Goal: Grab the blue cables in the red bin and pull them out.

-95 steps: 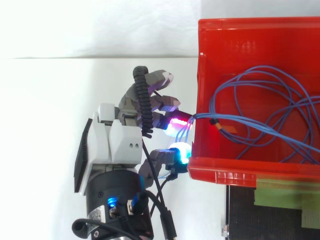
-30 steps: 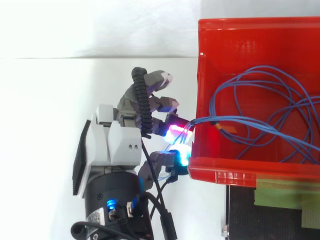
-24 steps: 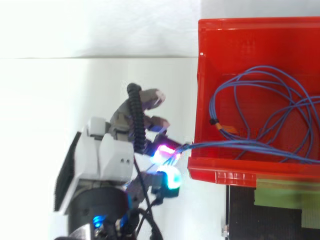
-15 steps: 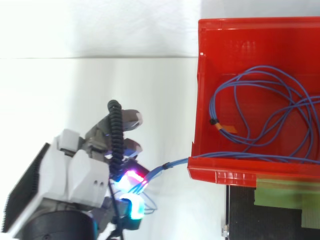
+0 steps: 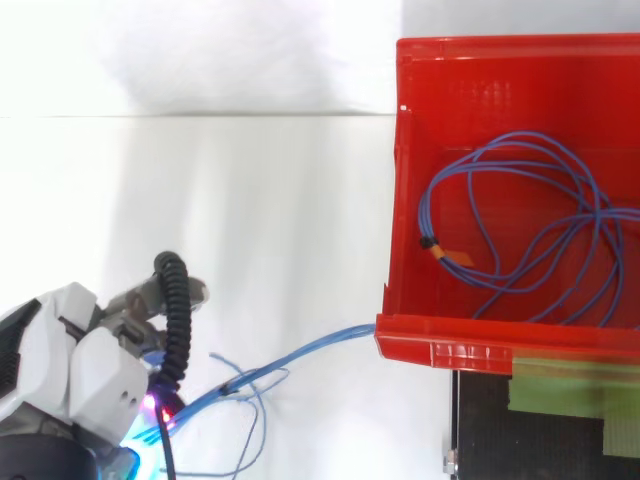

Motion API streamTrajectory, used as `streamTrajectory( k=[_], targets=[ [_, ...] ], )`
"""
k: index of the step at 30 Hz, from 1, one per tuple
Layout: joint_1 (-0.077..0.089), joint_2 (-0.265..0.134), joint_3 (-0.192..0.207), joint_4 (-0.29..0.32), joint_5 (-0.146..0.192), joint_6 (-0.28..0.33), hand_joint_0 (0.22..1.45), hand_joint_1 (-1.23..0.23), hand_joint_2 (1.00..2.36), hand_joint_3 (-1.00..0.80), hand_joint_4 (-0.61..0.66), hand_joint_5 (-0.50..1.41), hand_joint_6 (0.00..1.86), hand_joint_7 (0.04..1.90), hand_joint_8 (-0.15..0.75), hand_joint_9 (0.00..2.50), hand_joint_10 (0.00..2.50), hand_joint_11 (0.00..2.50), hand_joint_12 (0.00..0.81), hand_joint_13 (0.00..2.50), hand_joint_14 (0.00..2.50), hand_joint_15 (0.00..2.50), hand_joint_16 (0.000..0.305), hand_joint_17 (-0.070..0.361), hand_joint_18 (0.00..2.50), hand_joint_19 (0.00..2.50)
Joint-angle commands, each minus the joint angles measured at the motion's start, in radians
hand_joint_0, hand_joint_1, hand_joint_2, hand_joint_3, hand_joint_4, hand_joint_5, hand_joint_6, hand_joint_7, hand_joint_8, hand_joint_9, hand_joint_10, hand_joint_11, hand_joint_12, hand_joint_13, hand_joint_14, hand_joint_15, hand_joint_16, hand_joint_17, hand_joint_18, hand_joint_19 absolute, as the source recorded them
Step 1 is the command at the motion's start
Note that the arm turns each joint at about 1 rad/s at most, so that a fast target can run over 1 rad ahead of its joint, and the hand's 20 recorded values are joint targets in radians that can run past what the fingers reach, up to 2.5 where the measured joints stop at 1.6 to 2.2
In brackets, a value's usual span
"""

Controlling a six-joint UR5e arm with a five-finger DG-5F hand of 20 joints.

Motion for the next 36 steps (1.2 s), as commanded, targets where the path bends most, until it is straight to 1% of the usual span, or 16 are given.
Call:
streamTrajectory(
  k=[1,2,4,6,7,8,9,10,11,12,16,20,26,31,33,36],
  targets=[
    [0.012,0.0,0.0,-0.025,0.011,1.154,0.91,-0.94,1.0,-1.0,0.03,0.77,0.87,0.62,0.252,0.94,0.02,0.65,0.314,0.68,0.02,0.38,0.043,0.097,0.62,0.48],
    [0.015,0.0,0.0,-0.035,0.016,1.2,0.91,-0.94,1.0,-1.0,0.03,0.77,0.87,0.62,0.249,0.94,0.02,0.66,0.315,0.68,0.01,0.37,0.043,0.097,0.62,0.48],
    [0.026,0.0,0.0,-0.07,0.049,1.39,0.91,-0.94,1.0,-1.0,0.04,0.77,0.87,0.62,0.25,0.94,0.02,0.66,0.316,0.68,0.01,0.37,0.043,0.097,0.62,0.49],
    [0.034,0.0,0.0,-0.09,0.076,1.515,0.91,-0.94,1.0,-1.0,0.03,0.78,0.87,0.62,0.249,0.94,0.02,0.66,0.314,0.68,0.01,0.38,0.043,0.097,0.62,0.49],
    [0.038,0.0,0.0,-0.107,0.1,1.608,0.91,-0.94,1.0,-1.0,0.04,0.78,0.87,0.61,0.248,0.94,0.02,0.66,0.314,0.68,0.01,0.38,0.043,0.097,0.62,0.49],
    [0.042,0.0,0.0,-0.117,0.115,1.653,0.91,-0.94,1.0,-1.0,0.03,0.77,0.87,0.62,0.248,0.94,0.02,0.66,0.314,0.68,0.01,0.37,0.043,0.097,0.62,0.48],
    [0.049,0.0,0.0,-0.142,0.158,1.753,0.91,-0.94,1.0,-1.0,0.03,0.77,0.87,0.63,0.25,0.93,0.02,0.66,0.314,0.68,0.01,0.38,0.043,0.097,0.62,0.49],
    [0.049,0.0,0.0,-0.142,0.158,1.753,0.91,-0.94,1.0,-1.0,0.03,0.78,0.87,0.63,0.25,0.93,0.02,0.66,0.314,0.68,0.01,0.38,0.043,0.097,0.62,0.49],
    [0.055,0.0,0.0,-0.165,0.195,1.825,0.91,-0.94,1.0,-1.0,0.03,0.78,0.87,0.63,0.248,0.93,0.02,0.67,0.313,0.68,0.01,0.38,0.043,0.097,0.62,0.49],
    [0.066,0.0,0.0,-0.217,0.234,1.957,0.91,-0.94,1.0,-1.0,0.03,0.78,0.87,0.62,0.248,0.93,0.02,0.66,0.313,0.68,0.01,0.38,0.043,0.097,0.62,0.48],
    [0.083,0.0,-0.002,-0.237,0.243,2.165,0.91,-0.94,1.0,-1.0,0.03,0.78,0.87,0.63,0.248,0.93,0.02,0.66,0.312,0.68,0.01,0.38,0.043,0.097,0.62,0.48],
    [0.097,0.0,-0.002,-0.237,0.261,2.334,0.91,-0.94,1.0,-1.0,0.03,0.78,0.86,0.63,0.248,0.93,0.02,0.67,0.311,0.68,0.02,0.37,0.043,0.097,0.62,0.48],
    [0.117,0.0,-0.023,-0.24,0.272,2.539,0.91,-0.94,1.0,-1.0,0.03,0.78,0.86,0.62,0.248,0.93,0.02,0.66,0.311,0.68,0.02,0.38,0.043,0.097,0.62,0.48],
    [0.135,0.0,-0.061,-0.249,0.257,2.719,0.91,-0.94,1.0,-1.0,0.03,0.78,0.86,0.62,0.248,0.93,0.02,0.66,0.307,0.68,0.02,0.38,0.043,0.097,0.62,0.48],
    [0.143,0.0,-0.061,-0.249,0.229,2.794,0.91,-0.94,1.0,-1.0,0.03,0.78,0.86,0.62,0.248,0.93,0.02,0.67,0.308,0.68,0.02,0.39,0.043,0.097,0.62,0.48],
    [0.15,0.0,-0.061,-0.248,0.206,2.849,0.91,-0.94,1.0,-1.0,0.03,0.78,0.86,0.62,0.248,0.93,0.02,0.66,0.31,0.68,0.01,0.38,0.043,0.097,0.63,0.48]
  ],
)
